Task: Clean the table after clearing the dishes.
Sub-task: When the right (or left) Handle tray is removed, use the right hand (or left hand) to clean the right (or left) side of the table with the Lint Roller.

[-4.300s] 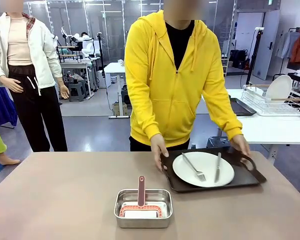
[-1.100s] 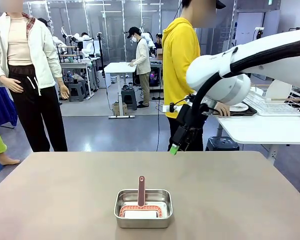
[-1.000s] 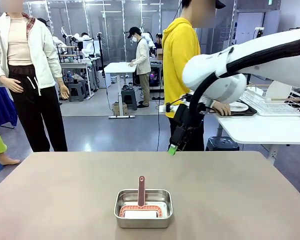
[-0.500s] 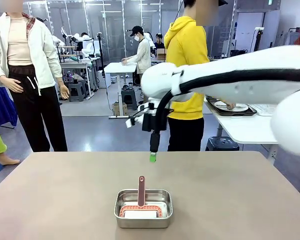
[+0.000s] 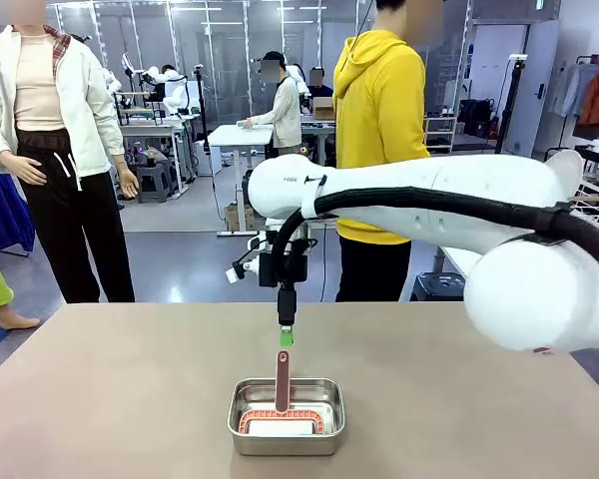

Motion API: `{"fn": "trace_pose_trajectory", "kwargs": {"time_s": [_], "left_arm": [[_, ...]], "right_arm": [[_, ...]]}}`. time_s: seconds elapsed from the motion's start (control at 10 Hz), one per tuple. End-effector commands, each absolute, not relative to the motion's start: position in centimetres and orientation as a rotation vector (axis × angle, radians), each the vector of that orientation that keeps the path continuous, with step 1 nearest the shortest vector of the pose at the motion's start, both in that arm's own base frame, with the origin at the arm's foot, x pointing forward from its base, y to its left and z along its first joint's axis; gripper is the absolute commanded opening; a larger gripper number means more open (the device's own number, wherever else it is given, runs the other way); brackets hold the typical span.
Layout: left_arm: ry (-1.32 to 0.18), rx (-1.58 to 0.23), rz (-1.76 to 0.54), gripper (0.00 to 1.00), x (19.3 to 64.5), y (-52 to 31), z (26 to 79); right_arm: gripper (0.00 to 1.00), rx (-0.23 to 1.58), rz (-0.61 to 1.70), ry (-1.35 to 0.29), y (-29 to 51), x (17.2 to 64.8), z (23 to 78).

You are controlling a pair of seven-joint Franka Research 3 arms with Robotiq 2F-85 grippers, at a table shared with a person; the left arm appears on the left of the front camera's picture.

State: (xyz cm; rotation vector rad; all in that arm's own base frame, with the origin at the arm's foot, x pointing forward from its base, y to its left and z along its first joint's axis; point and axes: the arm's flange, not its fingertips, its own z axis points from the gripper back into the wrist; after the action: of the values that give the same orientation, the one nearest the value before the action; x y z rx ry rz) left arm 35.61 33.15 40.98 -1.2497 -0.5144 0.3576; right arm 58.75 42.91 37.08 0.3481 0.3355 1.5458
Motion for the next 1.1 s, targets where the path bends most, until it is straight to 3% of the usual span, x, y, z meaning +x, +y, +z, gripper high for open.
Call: {"fn": "trace_pose_trajectory", "kwargs": {"time_s": [0.0,0.5,1.0], "left_arm": [[-0.531,-1.271,0.359,0.89,35.5,33.2,41.2],[-0.531,-1.271,0.359,0.89,35.5,33.2,41.2],[-0.531,-1.271,0.359,0.89,35.5,33.2,41.2]], "right_arm": [[1.00,0.403,1.496,0.414,45.1,60.6,37.3],[1.00,0.475,1.490,0.545,45.7,59.0,35.3],[1.00,0.509,1.444,0.575,45.2,57.6,35.2]]}}
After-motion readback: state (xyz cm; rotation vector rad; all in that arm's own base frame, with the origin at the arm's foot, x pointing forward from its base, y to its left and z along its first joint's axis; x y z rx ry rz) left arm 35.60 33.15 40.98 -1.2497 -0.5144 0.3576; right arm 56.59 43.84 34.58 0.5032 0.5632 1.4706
